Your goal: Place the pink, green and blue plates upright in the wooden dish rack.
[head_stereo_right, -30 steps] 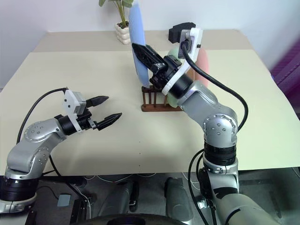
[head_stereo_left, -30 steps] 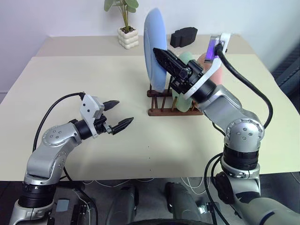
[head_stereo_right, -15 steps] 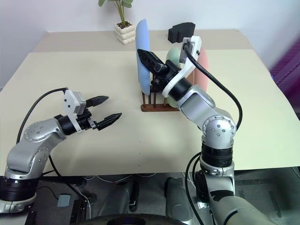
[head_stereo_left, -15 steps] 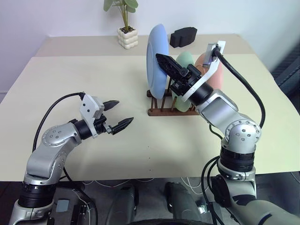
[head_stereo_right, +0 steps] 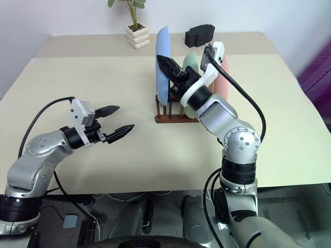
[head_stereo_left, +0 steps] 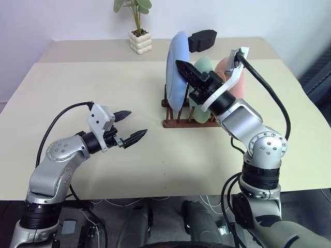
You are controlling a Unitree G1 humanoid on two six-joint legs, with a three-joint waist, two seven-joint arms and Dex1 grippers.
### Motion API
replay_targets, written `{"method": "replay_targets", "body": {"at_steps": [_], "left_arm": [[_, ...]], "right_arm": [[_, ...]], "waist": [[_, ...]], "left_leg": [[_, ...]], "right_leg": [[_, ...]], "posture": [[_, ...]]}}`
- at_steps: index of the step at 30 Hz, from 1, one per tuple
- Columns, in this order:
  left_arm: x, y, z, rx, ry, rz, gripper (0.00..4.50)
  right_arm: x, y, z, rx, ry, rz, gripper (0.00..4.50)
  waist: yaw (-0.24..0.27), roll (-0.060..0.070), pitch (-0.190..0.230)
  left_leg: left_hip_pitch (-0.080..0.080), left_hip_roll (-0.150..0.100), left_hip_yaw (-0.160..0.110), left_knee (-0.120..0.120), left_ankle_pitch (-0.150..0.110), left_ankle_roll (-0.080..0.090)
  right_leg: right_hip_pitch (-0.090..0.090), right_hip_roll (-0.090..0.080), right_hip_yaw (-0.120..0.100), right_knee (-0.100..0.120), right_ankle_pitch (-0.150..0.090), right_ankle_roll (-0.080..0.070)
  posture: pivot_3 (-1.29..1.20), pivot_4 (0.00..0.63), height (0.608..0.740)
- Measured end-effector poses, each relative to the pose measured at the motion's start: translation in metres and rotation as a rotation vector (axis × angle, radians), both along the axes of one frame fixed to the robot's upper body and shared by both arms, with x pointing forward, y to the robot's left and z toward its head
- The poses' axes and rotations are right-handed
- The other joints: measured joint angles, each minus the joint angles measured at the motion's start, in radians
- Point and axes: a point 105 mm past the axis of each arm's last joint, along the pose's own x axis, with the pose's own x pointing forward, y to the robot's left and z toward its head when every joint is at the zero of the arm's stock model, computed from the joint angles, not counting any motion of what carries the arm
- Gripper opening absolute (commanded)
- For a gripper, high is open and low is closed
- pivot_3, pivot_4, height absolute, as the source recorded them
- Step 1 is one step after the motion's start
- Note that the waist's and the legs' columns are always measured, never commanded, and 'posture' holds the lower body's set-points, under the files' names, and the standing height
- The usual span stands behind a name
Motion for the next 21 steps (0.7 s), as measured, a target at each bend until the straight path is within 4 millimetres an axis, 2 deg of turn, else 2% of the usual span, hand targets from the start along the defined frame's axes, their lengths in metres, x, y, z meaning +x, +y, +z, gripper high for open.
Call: {"method": "replay_targets", "body": {"at_steps": [6,9,16,21], "left_arm": [[0.0001,0.0,-0.0001,0.0,0.0,0.001,4.5],[0.0002,0.0001,-0.0002,0.001,0.0,0.003,4.5],[0.0005,0.0003,-0.0003,0.003,-0.001,0.007,4.5],[0.0003,-0.0001,0.0,0.004,-0.001,0.006,4.5]], "right_arm": [[0.0032,-0.0002,-0.0058,-0.006,0.045,-0.01,0.05],[0.0059,-0.0008,-0.0089,-0.007,0.063,-0.013,1.03],[0.0068,-0.0009,-0.0089,-0.005,0.063,-0.012,4.38],[0.0073,-0.0032,-0.0042,-0.033,0.019,-0.023,4.46]], "waist": [[0.0,0.0,0.0],[0.0,0.0,0.0],[0.0,0.0,0.0],[0.0,0.0,0.0]], "left_leg": [[0.0,0.0,0.0,0.0,0.0,0.0],[0.0,0.0,0.0,0.0,0.0,0.0],[-0.001,0.0,0.0,0.0,0.0,0.0],[-0.001,0.0,0.0,0.0,0.0,0.0]], "right_leg": [[0.0,0.0,0.0,0.0,0.0,0.0],[0.0,0.0,0.0,-0.001,0.0,0.0],[0.0,0.0,0.0,-0.001,0.0,0.0],[0.0,0.0,0.0,-0.002,-0.001,-0.001]], "posture": [[0.0,0.15,0.733],[0.0,0.15,0.733],[0.0,0.15,0.733],[0.0,0.15,0.733]]}}
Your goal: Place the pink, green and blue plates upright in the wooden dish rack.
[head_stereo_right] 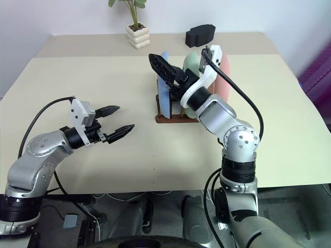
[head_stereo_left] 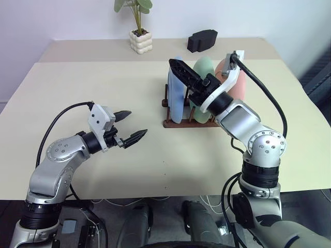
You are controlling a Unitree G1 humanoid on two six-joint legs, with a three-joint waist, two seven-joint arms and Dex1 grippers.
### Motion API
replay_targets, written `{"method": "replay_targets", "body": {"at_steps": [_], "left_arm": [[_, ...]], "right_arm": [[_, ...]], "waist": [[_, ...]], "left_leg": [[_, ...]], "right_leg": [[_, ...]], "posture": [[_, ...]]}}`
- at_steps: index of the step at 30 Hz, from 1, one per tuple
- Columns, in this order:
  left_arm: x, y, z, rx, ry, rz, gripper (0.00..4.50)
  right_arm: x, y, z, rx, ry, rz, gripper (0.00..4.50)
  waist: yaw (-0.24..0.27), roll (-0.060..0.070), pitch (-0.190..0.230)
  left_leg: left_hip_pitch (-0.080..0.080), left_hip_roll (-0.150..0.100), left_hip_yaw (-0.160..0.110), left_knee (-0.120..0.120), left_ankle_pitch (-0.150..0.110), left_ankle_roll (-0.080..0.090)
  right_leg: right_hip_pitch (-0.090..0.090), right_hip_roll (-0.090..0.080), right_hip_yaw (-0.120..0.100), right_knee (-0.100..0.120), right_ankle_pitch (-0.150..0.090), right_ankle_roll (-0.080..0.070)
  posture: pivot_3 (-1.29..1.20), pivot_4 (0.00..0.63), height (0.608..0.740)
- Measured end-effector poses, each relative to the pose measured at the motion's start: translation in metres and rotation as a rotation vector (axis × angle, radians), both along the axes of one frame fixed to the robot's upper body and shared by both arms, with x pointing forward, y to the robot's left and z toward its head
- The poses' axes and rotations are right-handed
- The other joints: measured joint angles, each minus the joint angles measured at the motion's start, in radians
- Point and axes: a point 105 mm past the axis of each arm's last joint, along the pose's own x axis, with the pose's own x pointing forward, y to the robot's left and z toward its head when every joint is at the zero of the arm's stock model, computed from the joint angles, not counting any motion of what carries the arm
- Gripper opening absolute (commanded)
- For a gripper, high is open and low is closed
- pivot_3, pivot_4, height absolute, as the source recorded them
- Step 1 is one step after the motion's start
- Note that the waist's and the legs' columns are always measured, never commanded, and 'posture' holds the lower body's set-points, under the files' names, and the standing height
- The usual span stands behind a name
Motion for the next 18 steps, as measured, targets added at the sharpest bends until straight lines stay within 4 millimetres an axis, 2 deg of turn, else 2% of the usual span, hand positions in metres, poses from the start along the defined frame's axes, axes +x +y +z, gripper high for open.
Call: {"method": "replay_targets", "body": {"at_steps": [6,11,12,15,18], "left_arm": [[0.0,0.0,0.0,0.0,0.0,0.001,4.5],[0.0,0.0,-0.002,-0.002,0.004,0.01,4.5],[0.0,0.0,-0.002,-0.001,0.003,0.014,4.5],[0.001,0.002,-0.003,0.0,0.005,0.026,4.5],[0.001,0.007,-0.006,0.005,0.013,0.043,4.5]], "right_arm": [[-0.006,-0.006,0.008,-0.113,-0.141,0.001,4.46],[-0.022,-0.025,0.032,-0.208,-0.373,0.023,4.46],[-0.024,-0.032,0.036,-0.254,-0.421,0.015,4.46],[-0.035,-0.071,0.042,-0.434,-0.558,-0.046,4.46],[-0.043,-0.109,0.023,-0.585,-0.546,-0.061,4.46]], "waist": [[0.0,0.0,0.0],[0.003,0.0,0.0],[0.005,0.0,0.0],[0.011,0.0,0.0],[0.009,0.0,0.0]], "left_leg": [[-0.001,0.0,0.0,0.0,0.0,0.0],[-0.002,0.0,0.0,0.0,0.0,0.0],[-0.002,0.0,0.0,0.0,0.0,0.0],[-0.003,0.0,0.0,0.0,-0.001,0.002],[-0.003,0.0,0.0,0.0,-0.002,0.003]], "right_leg": [[0.0,0.0,0.0,-0.001,-0.001,-0.001],[0.0,0.0,0.0,-0.003,-0.001,-0.001],[0.0,0.0,-0.001,-0.003,-0.001,-0.001],[0.001,-0.001,-0.002,-0.005,-0.001,-0.001],[0.001,-0.001,-0.001,-0.005,-0.002,-0.001]], "posture": [[0.0,0.15,0.733],[0.0,0.15,0.733],[0.0,0.15,0.733],[0.0,0.15,0.733],[0.0,0.15,0.733]]}}
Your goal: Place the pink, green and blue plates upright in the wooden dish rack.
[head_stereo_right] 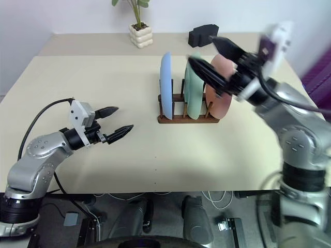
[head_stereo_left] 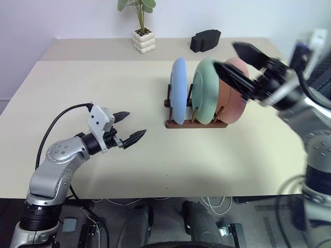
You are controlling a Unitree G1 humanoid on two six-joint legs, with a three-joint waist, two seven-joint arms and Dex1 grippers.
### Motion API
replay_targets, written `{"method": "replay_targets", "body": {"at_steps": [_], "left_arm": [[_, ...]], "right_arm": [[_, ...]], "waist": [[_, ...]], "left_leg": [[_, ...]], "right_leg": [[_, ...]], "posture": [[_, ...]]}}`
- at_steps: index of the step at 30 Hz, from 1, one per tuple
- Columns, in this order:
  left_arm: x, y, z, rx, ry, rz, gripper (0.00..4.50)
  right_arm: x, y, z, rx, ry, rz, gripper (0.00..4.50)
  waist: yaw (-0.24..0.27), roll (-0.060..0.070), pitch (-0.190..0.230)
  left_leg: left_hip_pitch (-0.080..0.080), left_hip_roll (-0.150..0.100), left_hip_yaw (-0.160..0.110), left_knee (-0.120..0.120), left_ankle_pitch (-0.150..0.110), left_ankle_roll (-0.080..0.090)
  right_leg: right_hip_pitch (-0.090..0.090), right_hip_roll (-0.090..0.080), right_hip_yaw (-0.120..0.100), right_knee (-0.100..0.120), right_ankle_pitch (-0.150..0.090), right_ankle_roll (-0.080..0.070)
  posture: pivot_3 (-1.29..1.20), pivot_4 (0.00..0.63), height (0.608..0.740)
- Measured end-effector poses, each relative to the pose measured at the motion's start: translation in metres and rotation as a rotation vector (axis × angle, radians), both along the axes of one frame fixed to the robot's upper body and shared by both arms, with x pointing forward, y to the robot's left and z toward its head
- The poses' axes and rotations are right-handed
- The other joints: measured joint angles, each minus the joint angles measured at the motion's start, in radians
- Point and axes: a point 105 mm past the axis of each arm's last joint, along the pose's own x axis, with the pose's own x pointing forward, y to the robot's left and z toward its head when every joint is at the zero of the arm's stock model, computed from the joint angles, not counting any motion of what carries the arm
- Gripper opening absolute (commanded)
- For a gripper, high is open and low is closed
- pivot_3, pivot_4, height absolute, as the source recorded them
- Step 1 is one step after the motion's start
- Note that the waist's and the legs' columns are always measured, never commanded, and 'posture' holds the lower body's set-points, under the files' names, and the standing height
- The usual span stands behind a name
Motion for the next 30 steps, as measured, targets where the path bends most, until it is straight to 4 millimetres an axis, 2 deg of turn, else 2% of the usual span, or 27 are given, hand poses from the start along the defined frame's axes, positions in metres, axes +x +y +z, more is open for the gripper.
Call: {"method": "replay_targets", "body": {"at_steps": [5,9,13,17,22,30], "left_arm": [[0.006,0.006,-0.004,-0.002,0.004,0.029,4.5],[0.01,0.01,-0.012,-0.009,0.019,0.054,4.5],[0.015,0.018,-0.021,0.006,0.032,0.091,4.5],[0.017,0.023,-0.029,0.007,0.047,0.119,4.5],[0.013,0.03,-0.037,0.015,0.068,0.126,4.5],[0.012,0.033,-0.04,0.022,0.075,0.118,4.5]], "right_arm": [[-0.009,-0.046,-0.032,-0.118,0.059,-0.095,4.46],[-0.014,-0.08,-0.086,-0.259,0.199,-0.193,4.46],[-0.013,-0.09,-0.117,-0.335,0.263,-0.234,4.46],[-0.007,-0.095,-0.146,-0.331,0.326,-0.262,4.46],[-0.002,-0.106,-0.157,-0.343,0.324,-0.3,4.46],[0.001,-0.106,-0.159,-0.326,0.308,-0.31,4.46]], "waist": [[-0.003,0.0,0.0],[0.0,0.0,0.0],[-0.006,0.0,0.0],[-0.002,0.0,0.0],[-0.001,0.0,0.0],[-0.001,0.0,0.0]], "left_leg": [[0.002,0.001,0.001,0.001,0.0,0.0],[0.003,0.0,0.003,0.001,0.0,0.0],[0.004,0.0,0.005,0.001,0.0,0.0],[0.004,0.0,0.005,0.001,0.0,0.0],[0.004,0.0,0.005,0.001,0.0,0.0],[0.004,0.0,0.005,0.001,0.0,0.0]], "right_leg": [[0.001,0.001,0.0,0.001,0.0,0.0],[0.001,0.0,0.002,0.001,0.0,-0.001],[0.001,0.001,0.004,0.001,0.0,-0.001],[0.001,0.0,0.004,0.001,0.0,-0.001],[0.001,0.0,0.004,0.001,0.0,-0.001],[0.001,0.0,0.004,0.001,0.0,0.0]], "posture": [[0.0,0.15,0.733],[0.0,0.15,0.733],[0.0,0.15,0.733],[0.0,0.15,0.733],[0.0,0.15,0.733],[0.0,0.15,0.733]]}}
